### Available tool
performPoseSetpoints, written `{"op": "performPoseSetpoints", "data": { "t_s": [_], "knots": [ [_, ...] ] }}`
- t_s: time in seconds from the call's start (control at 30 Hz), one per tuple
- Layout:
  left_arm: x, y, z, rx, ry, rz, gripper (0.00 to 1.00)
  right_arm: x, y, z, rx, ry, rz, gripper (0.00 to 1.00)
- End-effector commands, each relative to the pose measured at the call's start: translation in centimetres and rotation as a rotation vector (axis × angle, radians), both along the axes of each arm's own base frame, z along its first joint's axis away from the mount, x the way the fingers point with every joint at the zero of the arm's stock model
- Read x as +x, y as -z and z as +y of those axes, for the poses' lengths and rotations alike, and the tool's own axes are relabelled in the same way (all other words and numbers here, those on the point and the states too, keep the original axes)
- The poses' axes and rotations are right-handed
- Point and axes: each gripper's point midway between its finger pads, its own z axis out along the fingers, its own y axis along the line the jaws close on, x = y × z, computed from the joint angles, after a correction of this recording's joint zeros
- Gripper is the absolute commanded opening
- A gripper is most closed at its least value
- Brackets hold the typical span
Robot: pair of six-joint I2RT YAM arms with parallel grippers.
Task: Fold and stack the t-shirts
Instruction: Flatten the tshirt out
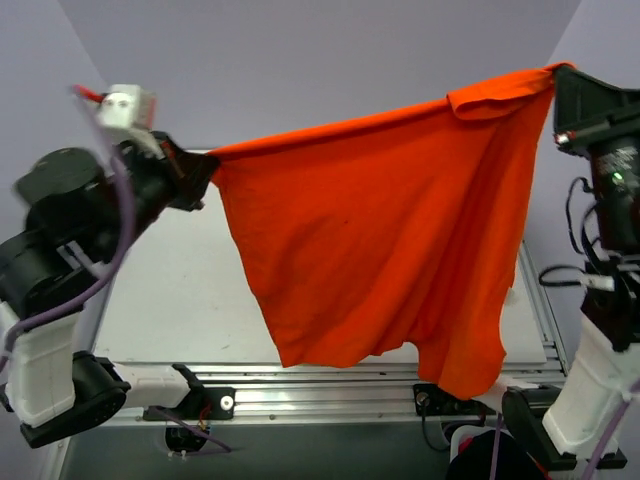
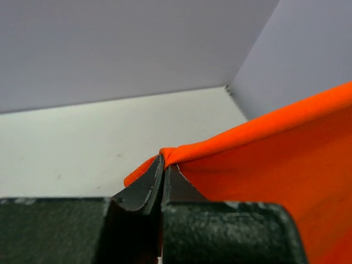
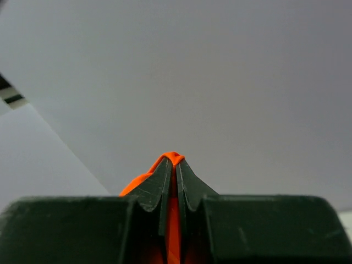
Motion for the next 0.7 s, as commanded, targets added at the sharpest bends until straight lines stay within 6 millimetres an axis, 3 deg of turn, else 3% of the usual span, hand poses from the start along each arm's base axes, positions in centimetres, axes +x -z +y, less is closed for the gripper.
{"op": "performPoseSetpoints", "data": {
  "t_s": [0.0, 0.03, 0.07, 0.1, 0.13, 0.17, 0.2, 0.23, 0.27, 0.3, 0.33, 0.37, 0.4, 0.43, 0.47, 0.5, 0.53, 0.57, 0.6, 0.67],
  "knots": [
    [7.4, 7.8, -1.3, 0.169, -0.158, 0.149, 0.02, 11.6, 9.3, -2.1, 0.052, 0.110, 0.297, 0.00],
    [9.4, 9.4, 0.1, 0.170, -0.212, 0.184, 0.02, 14.7, 14.4, -2.4, 0.035, 0.133, 0.404, 0.00],
    [11.2, 13.4, -1.0, 0.191, -0.180, 0.248, 0.02, 16.5, 17.5, -3.3, 0.017, 0.194, 0.469, 0.00],
    [12.2, 15.4, -0.6, 0.191, -0.198, 0.283, 0.02, 18.0, 20.8, -3.6, 0.006, 0.215, 0.538, 0.00],
    [13.4, 17.8, -0.1, 0.209, -0.213, 0.323, 0.02, 20.0, 25.9, -3.9, -0.022, 0.232, 0.640, 0.00],
    [15.1, 19.7, 1.0, 0.212, -0.259, 0.344, 0.02, 22.0, 30.2, -3.6, -0.053, 0.232, 0.733, 0.00],
    [16.3, 25.1, 1.4, 0.277, -0.287, 0.444, 0.02, 23.0, 33.1, -3.8, -0.072, 0.259, 0.796, 0.00],
    [17.1, 27.5, 1.6, 0.306, -0.302, 0.482, 0.02, 23.9, 35.9, -3.6, -0.096, 0.268, 0.858, 0.00],
    [18.4, 29.0, 1.9, 0.315, -0.321, 0.490, 0.02, 25.6, 40.8, -2.1, -0.143, 0.254, 0.962, 0.00],
    [19.6, 32.5, 2.0, 0.378, -0.332, 0.547, 0.02, 26.2, 42.7, -2.4, -0.182, 0.303, 1.010, 0.00],
    [21.0, 33.6, 1.9, 0.391, -0.341, 0.547, 0.02, 26.6, 44.7, -2.3, -0.209, 0.325, 1.073, 0.00],
    [22.2, 34.6, 3.0, 0.408, -0.370, 0.563, 0.02, 28.3, 46.7, -1.6, -0.229, 0.322, 1.114, 0.00],
    [23.8, 37.7, 3.4, 0.441, -0.378, 0.627, 0.02, 29.2, 47.3, -1.6, -0.234, 0.328, 1.124, 0.00],
    [26.0, 36.3, 3.5, 0.410, -0.399, 0.603, 0.02, 30.1, 47.7, -1.7, -0.237, 0.341, 1.135, 0.00],
    [26.9, 36.8, 4.2, 0.402, -0.410, 0.639, 0.02, 32.6, 47.2, -1.4, -0.233, 0.341, 1.118, 0.21],
    [29.7, 37.3, 5.2, 0.322, -0.429, 0.680, 0.10, 33.6, 46.6, -1.3, -0.233, 0.345, 1.108, 0.51],
    [30.3, 37.9, 6.1, 0.276, -0.462, 0.721, 0.34, 34.1, 46.5, -1.4, -0.260, 0.351, 1.133, 0.85],
    [30.8, 38.2, 6.9, 0.222, -0.487, 0.747, 0.93, 35.4, 48.0, -1.4, -0.280, 0.361, 1.167, 1.00],
    [31.5, 37.8, 7.9, 0.162, -0.515, 0.746, 0.94, 36.9, 42.8, -1.3, -0.254, 0.375, 1.066, 1.00],
    [32.4, 35.5, 8.6, 0.133, -0.532, 0.701, 0.94, 37.0, 41.5, -1.5, -0.270, 0.381, 1.072, 1.00]
  ]
}}
